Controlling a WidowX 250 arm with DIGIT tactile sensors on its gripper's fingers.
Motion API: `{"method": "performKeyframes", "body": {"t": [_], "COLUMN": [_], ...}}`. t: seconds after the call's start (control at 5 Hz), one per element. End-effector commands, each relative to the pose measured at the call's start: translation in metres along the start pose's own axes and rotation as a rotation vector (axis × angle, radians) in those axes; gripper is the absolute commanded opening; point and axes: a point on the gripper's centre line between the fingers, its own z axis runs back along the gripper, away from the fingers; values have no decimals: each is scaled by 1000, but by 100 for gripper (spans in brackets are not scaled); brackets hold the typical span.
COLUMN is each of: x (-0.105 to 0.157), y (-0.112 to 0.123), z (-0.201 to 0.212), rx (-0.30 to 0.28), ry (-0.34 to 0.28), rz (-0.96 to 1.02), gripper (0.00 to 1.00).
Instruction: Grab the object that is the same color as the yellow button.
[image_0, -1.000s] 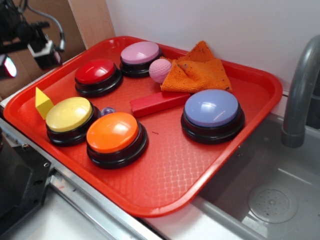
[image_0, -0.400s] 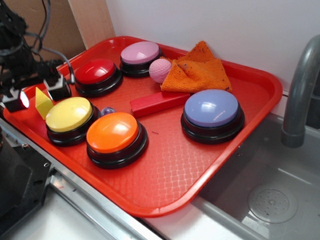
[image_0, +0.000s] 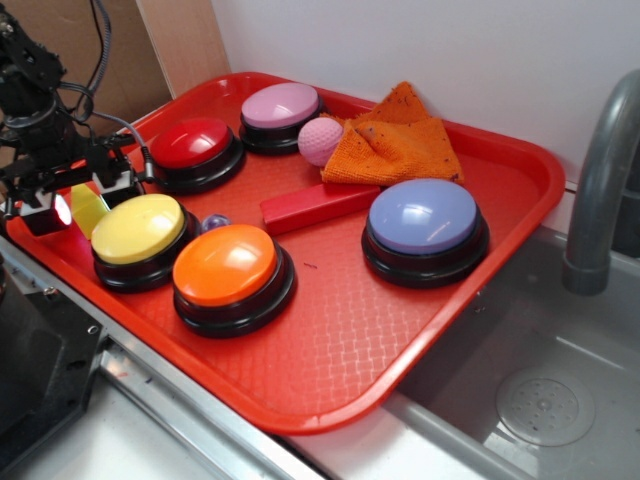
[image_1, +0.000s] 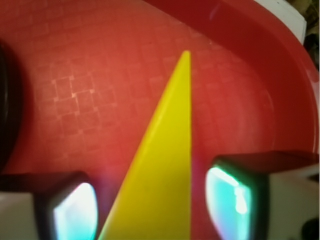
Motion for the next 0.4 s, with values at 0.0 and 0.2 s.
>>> {"method": "performKeyframes", "body": {"t": [0.0,0.2], "x": [3,5], "y": [-6,-15], "z": [16,29], "rx": [-26,-13], "ry": [15,13], "rz": [-105,-165], "gripper": [0,0]}}
